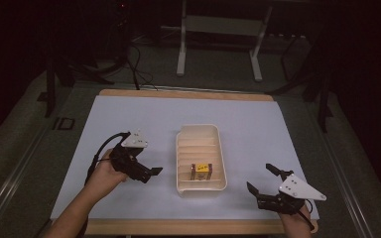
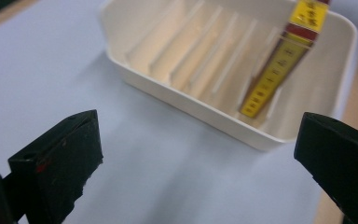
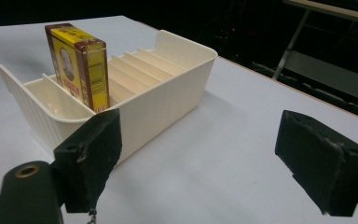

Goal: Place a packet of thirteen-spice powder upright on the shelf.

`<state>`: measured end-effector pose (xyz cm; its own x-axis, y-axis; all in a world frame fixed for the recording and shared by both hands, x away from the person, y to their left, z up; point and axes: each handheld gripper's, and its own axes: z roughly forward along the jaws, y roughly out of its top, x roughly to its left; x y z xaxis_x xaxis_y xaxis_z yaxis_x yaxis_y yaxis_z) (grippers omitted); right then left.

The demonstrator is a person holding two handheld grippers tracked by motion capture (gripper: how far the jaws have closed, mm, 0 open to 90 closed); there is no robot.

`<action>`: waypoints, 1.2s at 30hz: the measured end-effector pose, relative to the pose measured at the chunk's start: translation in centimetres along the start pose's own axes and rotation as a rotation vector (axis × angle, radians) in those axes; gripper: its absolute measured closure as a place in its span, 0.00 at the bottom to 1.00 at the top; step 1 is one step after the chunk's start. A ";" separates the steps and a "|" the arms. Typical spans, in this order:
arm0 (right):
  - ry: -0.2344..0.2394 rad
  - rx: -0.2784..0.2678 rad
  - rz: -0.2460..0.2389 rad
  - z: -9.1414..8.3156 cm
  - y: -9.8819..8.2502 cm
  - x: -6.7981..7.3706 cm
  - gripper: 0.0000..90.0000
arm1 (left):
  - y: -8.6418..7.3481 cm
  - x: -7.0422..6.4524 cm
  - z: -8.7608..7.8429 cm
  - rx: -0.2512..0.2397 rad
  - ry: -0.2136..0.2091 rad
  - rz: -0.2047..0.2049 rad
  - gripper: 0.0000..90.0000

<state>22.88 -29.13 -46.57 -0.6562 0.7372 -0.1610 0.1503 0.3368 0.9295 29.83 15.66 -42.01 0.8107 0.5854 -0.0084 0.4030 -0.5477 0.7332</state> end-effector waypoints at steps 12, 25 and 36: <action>-0.004 -0.002 0.002 0.0 0.0 0.0 0.16 | -3.2 0.2 -0.9 -0.044 0.062 -0.075 0.01; -0.009 -0.003 0.003 0.0 0.0 0.0 0.16 | -6.5 -0.6 -0.9 -0.077 0.045 -0.145 0.01; -0.014 -0.012 0.006 -0.2 0.0 -0.2 0.16 | -9.5 -1.2 -1.4 -0.090 0.111 -0.176 0.01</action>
<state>22.87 -29.40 -46.46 -0.6447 0.7474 -0.1604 0.1449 0.3255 0.9344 24.41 21.02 -47.99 0.6776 0.7320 -0.0705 0.4904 -0.3783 0.7851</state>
